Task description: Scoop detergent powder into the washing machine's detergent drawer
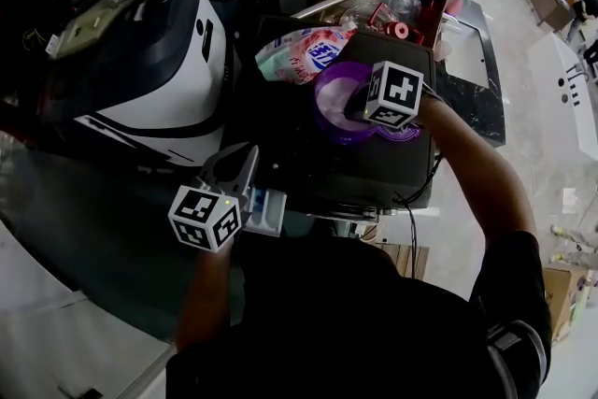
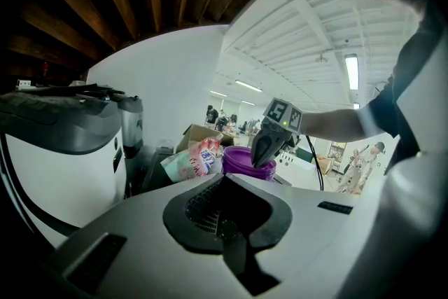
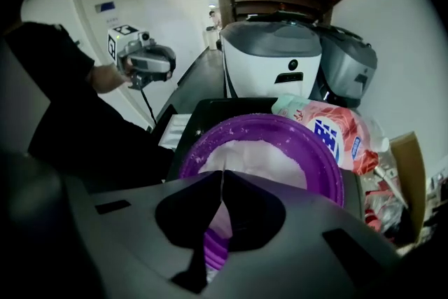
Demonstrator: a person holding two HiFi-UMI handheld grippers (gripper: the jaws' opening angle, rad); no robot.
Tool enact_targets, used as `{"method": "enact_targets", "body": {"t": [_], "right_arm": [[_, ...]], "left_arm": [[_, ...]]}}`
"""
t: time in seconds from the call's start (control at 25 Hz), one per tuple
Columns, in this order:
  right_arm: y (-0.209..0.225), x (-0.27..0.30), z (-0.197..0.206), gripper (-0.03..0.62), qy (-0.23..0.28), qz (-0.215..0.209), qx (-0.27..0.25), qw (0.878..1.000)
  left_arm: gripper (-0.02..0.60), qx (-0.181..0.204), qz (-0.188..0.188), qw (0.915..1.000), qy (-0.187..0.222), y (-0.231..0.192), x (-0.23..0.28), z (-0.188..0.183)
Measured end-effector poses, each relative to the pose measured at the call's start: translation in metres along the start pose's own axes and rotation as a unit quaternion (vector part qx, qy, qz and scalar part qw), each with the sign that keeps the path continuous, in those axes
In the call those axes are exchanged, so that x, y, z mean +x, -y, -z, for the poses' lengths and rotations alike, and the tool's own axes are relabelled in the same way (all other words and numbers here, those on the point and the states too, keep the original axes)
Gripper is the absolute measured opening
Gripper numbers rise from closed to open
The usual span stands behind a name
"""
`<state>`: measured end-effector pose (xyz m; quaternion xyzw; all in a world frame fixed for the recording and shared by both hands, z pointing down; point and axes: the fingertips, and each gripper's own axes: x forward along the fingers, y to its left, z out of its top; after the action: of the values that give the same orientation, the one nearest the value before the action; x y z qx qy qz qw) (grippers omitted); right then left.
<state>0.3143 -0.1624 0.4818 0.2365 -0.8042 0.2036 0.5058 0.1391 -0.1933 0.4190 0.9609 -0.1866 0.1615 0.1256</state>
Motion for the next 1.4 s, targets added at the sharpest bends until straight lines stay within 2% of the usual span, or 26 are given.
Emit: {"method": "enact_targets", "body": {"t": [0.2,0.48,0.92,1.08,1.4], "right_arm": [[0.001,-0.004,-0.007,0.021,0.022,-0.017,0.074,0.997],[0.002,-0.009,-0.017,0.021,0.062,-0.044,0.155,0.985],[0.031,-0.039,-0.013,0.021,0.188,-0.054,0.264,0.944],[0.035,-0.049,-0.006,0.021,0.223,-0.059,0.282,0.931],[0.044,-0.066,0.011,0.021,0.295,-0.034,0.297,0.907]], "left_arm": [[0.008,-0.006,0.009,0.9999,0.003,-0.007,0.001,0.002],[0.008,-0.014,0.025,0.9995,0.010,-0.006,0.009,0.003],[0.008,-0.013,0.018,0.9996,0.015,-0.007,0.010,-0.003],[0.008,-0.010,0.013,0.9997,0.017,-0.001,0.014,-0.009],[0.008,-0.004,-0.001,0.9999,0.015,0.017,0.021,-0.013]]}}
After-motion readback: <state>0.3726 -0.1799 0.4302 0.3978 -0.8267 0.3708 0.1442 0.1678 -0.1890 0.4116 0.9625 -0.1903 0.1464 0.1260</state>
